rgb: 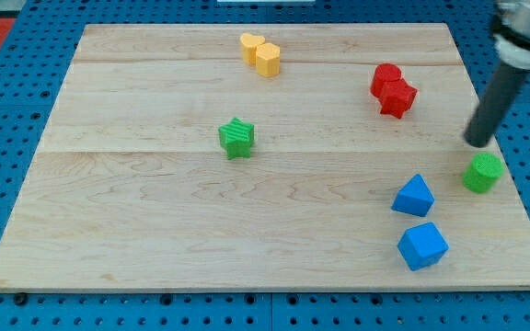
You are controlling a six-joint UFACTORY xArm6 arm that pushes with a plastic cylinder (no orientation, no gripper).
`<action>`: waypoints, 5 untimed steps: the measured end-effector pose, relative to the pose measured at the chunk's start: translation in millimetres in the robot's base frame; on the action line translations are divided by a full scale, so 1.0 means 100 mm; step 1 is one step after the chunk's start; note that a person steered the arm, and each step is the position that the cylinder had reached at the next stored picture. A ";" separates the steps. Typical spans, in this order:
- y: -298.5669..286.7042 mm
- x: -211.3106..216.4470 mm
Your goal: Push the green circle towards the right of the green star
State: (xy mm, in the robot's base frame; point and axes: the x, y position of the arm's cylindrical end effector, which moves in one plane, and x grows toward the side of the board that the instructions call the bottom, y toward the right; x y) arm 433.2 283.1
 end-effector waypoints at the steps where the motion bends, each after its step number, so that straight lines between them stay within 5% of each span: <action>1: 0.25 0.20; 2: 0.50 0.62; 3: -0.17 0.69; 5: -0.85 -0.06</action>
